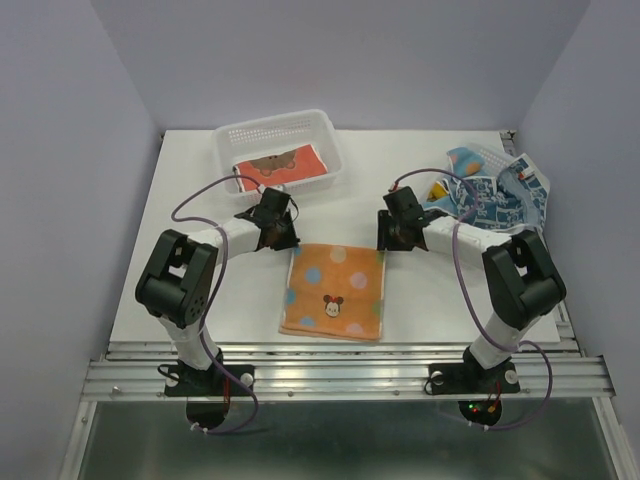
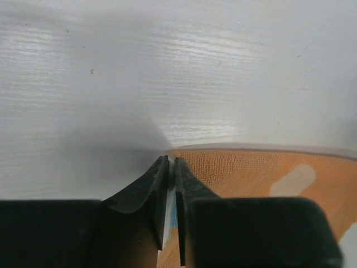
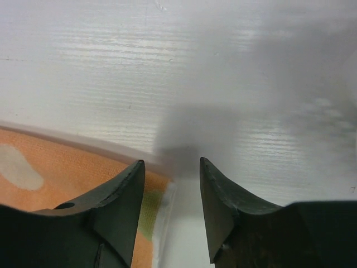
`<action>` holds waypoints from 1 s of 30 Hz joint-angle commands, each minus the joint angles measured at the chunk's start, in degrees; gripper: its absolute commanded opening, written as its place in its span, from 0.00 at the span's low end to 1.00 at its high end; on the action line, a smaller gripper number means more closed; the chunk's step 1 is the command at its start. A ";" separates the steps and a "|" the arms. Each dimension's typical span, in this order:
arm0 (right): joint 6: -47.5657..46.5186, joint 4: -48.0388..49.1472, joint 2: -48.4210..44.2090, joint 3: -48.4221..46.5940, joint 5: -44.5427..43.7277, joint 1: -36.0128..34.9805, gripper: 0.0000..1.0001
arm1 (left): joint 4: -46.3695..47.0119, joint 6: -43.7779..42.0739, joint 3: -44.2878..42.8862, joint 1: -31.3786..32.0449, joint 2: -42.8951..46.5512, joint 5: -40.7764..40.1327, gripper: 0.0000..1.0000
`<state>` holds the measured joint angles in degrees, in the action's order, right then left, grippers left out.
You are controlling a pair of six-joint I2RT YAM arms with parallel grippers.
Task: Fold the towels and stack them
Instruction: Fold the towel
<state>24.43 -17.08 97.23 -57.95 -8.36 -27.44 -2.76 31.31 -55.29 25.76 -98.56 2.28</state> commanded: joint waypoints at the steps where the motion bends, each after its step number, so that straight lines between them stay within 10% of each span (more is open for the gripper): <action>1: -0.52 3.37 -0.03 -1.20 2.73 0.37 0.47 | 0.66 -0.64 -2.02 -0.27 -1.45 1.85 0.18; 3: -0.52 3.72 0.50 -1.11 3.53 0.37 0.43 | 0.48 -0.72 -2.72 -0.27 -2.16 1.85 0.00; 30: -6.94 5.22 -3.53 -4.10 5.63 1.51 0.01 | 5.92 1.12 -0.98 -1.15 7.15 1.23 0.00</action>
<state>18.28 -13.50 98.89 -61.56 -5.45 -26.22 -0.58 32.21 -57.95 25.02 -98.15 4.05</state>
